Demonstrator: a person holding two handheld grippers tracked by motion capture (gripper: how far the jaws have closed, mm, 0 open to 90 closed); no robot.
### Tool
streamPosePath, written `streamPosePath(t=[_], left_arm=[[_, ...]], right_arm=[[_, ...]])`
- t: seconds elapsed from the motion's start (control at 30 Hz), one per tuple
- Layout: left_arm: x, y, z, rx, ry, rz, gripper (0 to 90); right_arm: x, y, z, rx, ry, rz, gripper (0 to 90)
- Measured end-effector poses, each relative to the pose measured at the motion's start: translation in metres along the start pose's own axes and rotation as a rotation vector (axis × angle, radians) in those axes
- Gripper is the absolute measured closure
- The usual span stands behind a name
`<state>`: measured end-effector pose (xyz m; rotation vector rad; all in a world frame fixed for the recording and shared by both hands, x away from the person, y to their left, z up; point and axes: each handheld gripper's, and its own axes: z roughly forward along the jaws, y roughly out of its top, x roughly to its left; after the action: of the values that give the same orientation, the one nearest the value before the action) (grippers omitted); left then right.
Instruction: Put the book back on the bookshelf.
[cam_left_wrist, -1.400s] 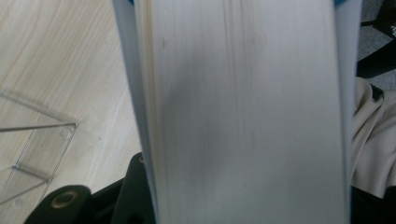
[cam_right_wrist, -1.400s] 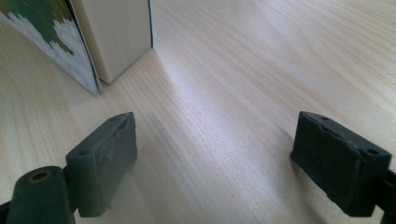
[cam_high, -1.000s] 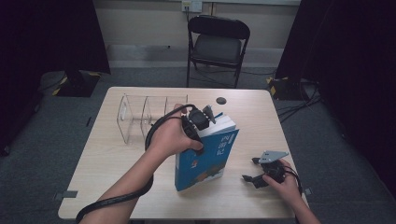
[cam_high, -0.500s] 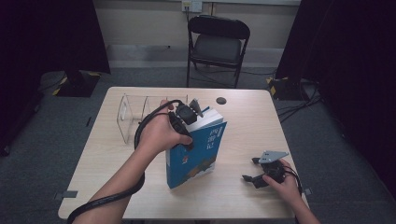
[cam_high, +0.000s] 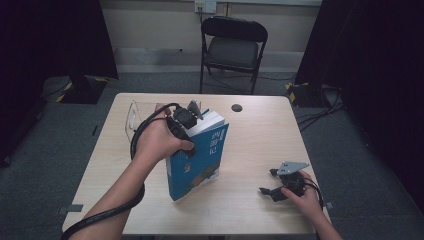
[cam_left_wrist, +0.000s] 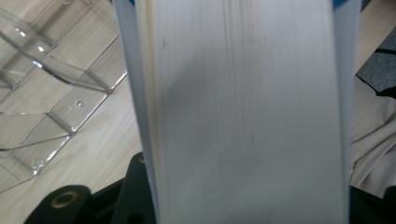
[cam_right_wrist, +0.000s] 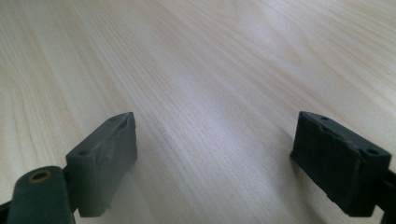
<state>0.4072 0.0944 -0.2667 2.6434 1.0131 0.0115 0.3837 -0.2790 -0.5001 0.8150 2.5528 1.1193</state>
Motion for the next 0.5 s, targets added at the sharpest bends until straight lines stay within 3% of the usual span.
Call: streamPosePath(t=[0.03,0.5], left_arm=[[0.0,-0.001,0.0,-0.013,0.001,-0.017,61.7],[0.015,-0.019,-0.011,-0.014,0.006,-0.068,61.7]], right_arm=[[0.0,0.0,0.0,0.0,0.0,-0.001,13.0],[0.0,0.0,0.0,0.0,0.0,0.0,13.0]])
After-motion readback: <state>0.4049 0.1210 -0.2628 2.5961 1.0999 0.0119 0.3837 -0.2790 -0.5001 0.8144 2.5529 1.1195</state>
